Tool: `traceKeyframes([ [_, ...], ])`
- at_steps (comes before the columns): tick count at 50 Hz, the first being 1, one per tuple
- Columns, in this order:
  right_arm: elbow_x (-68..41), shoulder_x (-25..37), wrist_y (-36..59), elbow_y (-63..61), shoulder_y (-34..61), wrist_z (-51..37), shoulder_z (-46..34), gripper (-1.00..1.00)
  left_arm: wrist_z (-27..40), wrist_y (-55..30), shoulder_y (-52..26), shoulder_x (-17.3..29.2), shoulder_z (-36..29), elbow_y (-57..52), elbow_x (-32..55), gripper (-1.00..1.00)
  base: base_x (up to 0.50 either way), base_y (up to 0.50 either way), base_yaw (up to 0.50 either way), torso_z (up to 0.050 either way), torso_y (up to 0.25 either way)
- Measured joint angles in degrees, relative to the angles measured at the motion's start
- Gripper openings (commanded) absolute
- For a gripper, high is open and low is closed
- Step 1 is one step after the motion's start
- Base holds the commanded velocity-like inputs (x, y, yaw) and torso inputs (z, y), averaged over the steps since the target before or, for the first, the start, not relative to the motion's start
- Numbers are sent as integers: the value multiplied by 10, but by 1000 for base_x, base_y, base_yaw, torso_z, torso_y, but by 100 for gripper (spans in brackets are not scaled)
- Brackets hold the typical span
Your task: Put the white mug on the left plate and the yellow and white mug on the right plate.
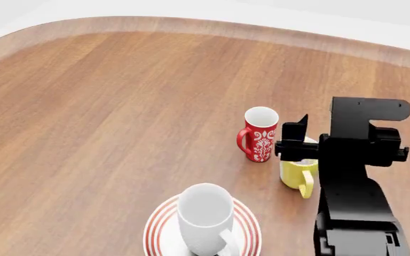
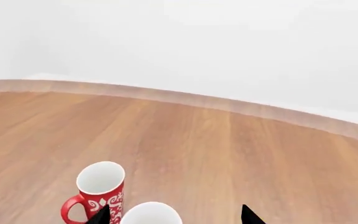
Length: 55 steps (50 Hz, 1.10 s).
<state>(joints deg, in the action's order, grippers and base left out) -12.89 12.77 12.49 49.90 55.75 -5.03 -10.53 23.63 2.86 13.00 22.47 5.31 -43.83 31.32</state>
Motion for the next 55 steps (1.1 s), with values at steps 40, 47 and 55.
traceKeyframes([
  [40, 124, -54, 10, 245, 180, 32, 63, 100, -6, 30, 21, 0, 4, -3, -10, 100, 0, 0, 0, 3, -111],
  [47, 125, -54, 15, 249, 179, 36, 67, 100, -9, 35, 24, 1, 0, -4, -17, 100, 0, 0, 0, 5, -177],
  [55, 125, -53, 15, 249, 180, 38, 75, 100, -10, 34, 24, 3, -5, -2, -27, 100, 0, 0, 0, 1, -94],
])
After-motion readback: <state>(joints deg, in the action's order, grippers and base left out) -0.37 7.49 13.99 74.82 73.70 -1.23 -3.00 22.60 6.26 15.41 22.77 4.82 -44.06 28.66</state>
